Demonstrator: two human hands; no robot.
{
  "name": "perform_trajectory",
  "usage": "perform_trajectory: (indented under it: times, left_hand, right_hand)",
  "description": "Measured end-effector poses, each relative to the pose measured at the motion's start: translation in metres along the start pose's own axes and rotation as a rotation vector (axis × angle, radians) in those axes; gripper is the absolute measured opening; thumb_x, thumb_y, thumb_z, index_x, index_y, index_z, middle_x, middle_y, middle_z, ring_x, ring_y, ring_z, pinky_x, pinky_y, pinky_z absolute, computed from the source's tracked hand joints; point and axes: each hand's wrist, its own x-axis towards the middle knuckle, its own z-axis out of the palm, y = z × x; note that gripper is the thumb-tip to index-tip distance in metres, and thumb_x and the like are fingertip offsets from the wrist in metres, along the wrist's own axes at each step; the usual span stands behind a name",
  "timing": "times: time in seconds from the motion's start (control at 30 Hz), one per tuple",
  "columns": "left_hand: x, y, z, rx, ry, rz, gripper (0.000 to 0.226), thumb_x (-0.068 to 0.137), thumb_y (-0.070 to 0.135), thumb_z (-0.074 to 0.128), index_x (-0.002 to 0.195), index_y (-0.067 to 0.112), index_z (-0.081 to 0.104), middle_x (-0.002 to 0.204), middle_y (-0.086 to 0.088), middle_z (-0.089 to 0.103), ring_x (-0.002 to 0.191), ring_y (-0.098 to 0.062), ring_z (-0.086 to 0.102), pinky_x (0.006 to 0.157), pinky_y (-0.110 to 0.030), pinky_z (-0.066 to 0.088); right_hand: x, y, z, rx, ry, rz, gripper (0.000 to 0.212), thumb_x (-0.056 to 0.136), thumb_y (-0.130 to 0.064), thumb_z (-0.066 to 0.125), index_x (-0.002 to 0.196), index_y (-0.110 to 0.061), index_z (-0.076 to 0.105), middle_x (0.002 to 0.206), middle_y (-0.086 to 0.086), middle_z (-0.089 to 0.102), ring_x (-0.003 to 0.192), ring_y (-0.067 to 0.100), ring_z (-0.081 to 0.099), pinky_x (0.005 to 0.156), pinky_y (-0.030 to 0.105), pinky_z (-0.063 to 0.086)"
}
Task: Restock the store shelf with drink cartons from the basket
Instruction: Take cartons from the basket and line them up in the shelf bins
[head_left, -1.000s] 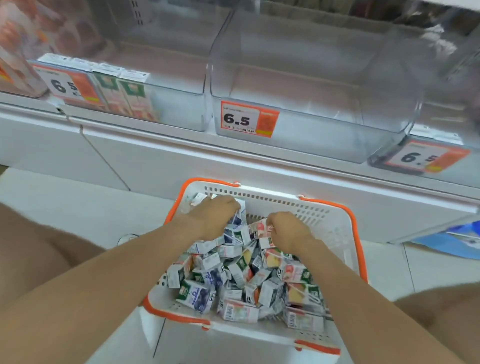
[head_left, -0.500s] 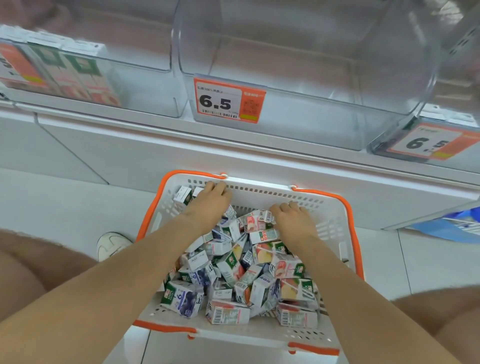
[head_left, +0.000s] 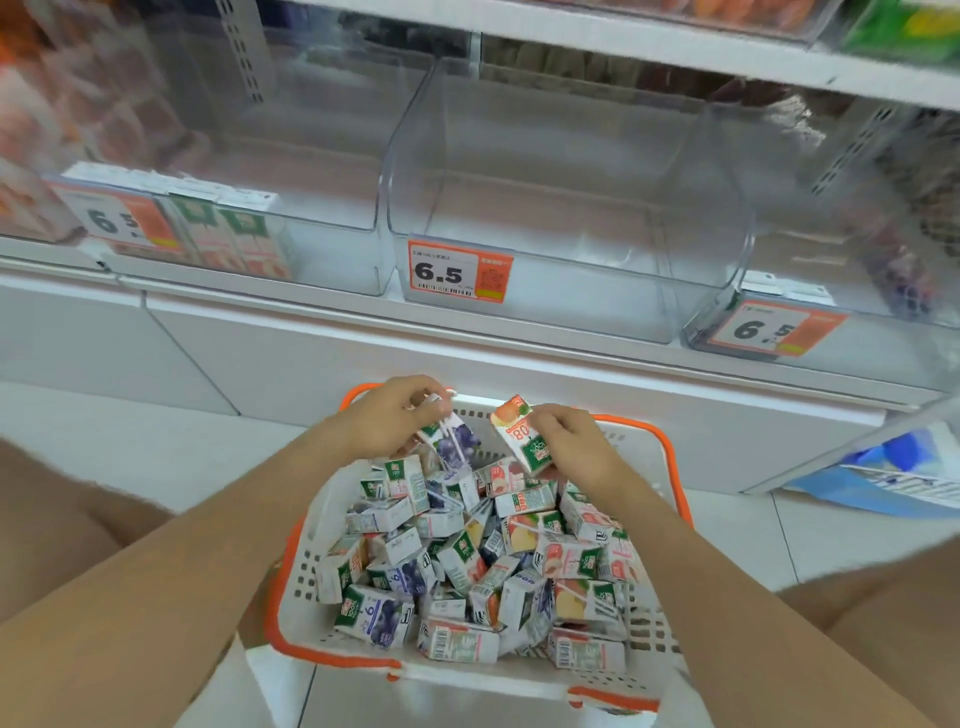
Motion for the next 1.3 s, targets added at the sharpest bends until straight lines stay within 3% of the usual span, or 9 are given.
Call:
perform_trajectory:
  times: [0.1,0.2,0.33,0.47,0.57,0.7,0.83,1.0,1.3]
  left_hand:
    - [-0.018,0.021,-0.019,0.049,0.047,0.002,0.023,0.100,0.042,0.066,0.111,0.023,0.072,0.096,0.006,0.060,0.087,-0.017,0.062,0.085,-0.043,0.055]
    - [-0.031,0.041,-0.034,0.036,0.074,-0.021,0.024,0.097,0.038,0.073,0.110,0.018,0.072,0.091,0.003,0.060,0.082,-0.018,0.065,0.078,-0.038,0.062]
    - [-0.048,0.062,-0.051,0.067,0.099,-0.056,0.028,0.093,0.039,0.078,0.103,0.013,0.074,0.090,-0.002,0.070,0.082,-0.026,0.072,0.076,-0.041,0.065]
    - [-0.064,0.084,-0.072,0.098,0.157,-0.034,0.028,0.086,0.045,0.083,0.091,0.019,0.076,0.088,-0.007,0.077,0.085,-0.029,0.074,0.079,-0.048,0.061]
    - [-0.072,0.097,-0.093,0.238,0.229,0.098,0.012,0.094,0.039,0.075,0.094,0.027,0.073,0.089,0.006,0.075,0.082,-0.013,0.070,0.079,-0.040,0.058]
    - [-0.073,0.105,-0.116,0.335,0.338,0.226,0.011,0.101,0.040,0.061,0.103,0.029,0.062,0.088,0.002,0.069,0.074,-0.017,0.069,0.077,-0.045,0.057]
    - [-0.061,0.107,-0.119,0.355,0.480,0.184,0.021,0.106,0.039,0.055,0.123,0.027,0.057,0.104,-0.003,0.062,0.097,-0.022,0.061,0.092,-0.040,0.049]
    - [-0.046,0.120,-0.114,0.357,0.445,0.119,0.029,0.108,0.031,0.055,0.132,0.015,0.059,0.141,0.000,0.035,0.108,-0.017,0.048,0.097,-0.026,0.035]
    - [-0.032,0.122,-0.115,0.397,0.452,0.072,0.030,0.108,0.031,0.055,0.136,0.020,0.058,0.126,0.001,0.040,0.097,-0.020,0.053,0.088,-0.031,0.041]
  right_hand:
    - [-0.016,-0.026,0.008,0.041,-0.023,-0.040,0.022,0.103,-0.033,0.061,0.117,-0.020,0.072,0.106,0.012,0.074,0.085,0.032,0.078,0.081,0.048,0.064]
    - [-0.028,-0.046,0.011,-0.233,0.065,-0.183,0.031,0.091,-0.048,0.076,0.112,-0.025,0.074,0.113,-0.009,0.071,0.092,0.013,0.071,0.073,0.015,0.055]
    - [-0.043,-0.074,0.017,-0.301,0.160,-0.298,0.040,0.078,-0.042,0.090,0.107,-0.029,0.065,0.099,-0.007,0.066,0.081,0.009,0.064,0.071,0.027,0.052]
    - [-0.060,-0.100,0.022,-0.299,0.170,-0.440,0.037,0.083,-0.043,0.085,0.112,-0.031,0.066,0.090,-0.013,0.063,0.079,0.005,0.059,0.071,0.022,0.046]
    - [-0.068,-0.122,0.026,-0.304,0.253,-0.576,0.037,0.087,-0.044,0.080,0.121,-0.035,0.067,0.100,-0.016,0.071,0.091,0.004,0.064,0.078,0.029,0.053]
    - [-0.069,-0.164,0.024,-0.184,0.395,-0.792,0.025,0.096,-0.029,0.073,0.121,-0.027,0.070,0.099,-0.018,0.072,0.086,0.006,0.067,0.072,0.028,0.057]
    - [-0.048,-0.198,0.016,-0.182,0.545,-0.989,0.025,0.100,-0.018,0.067,0.125,-0.019,0.064,0.110,-0.010,0.068,0.096,0.008,0.065,0.081,0.023,0.052]
    - [0.010,-0.215,0.009,-0.475,0.508,-0.932,0.030,0.098,-0.023,0.066,0.126,-0.019,0.058,0.115,-0.001,0.066,0.104,0.020,0.062,0.091,0.038,0.050]
    - [0.057,-0.231,0.030,-0.885,0.081,-0.572,0.030,0.105,-0.025,0.043,0.108,-0.011,0.069,0.102,0.013,0.072,0.099,0.038,0.061,0.083,0.042,0.052]
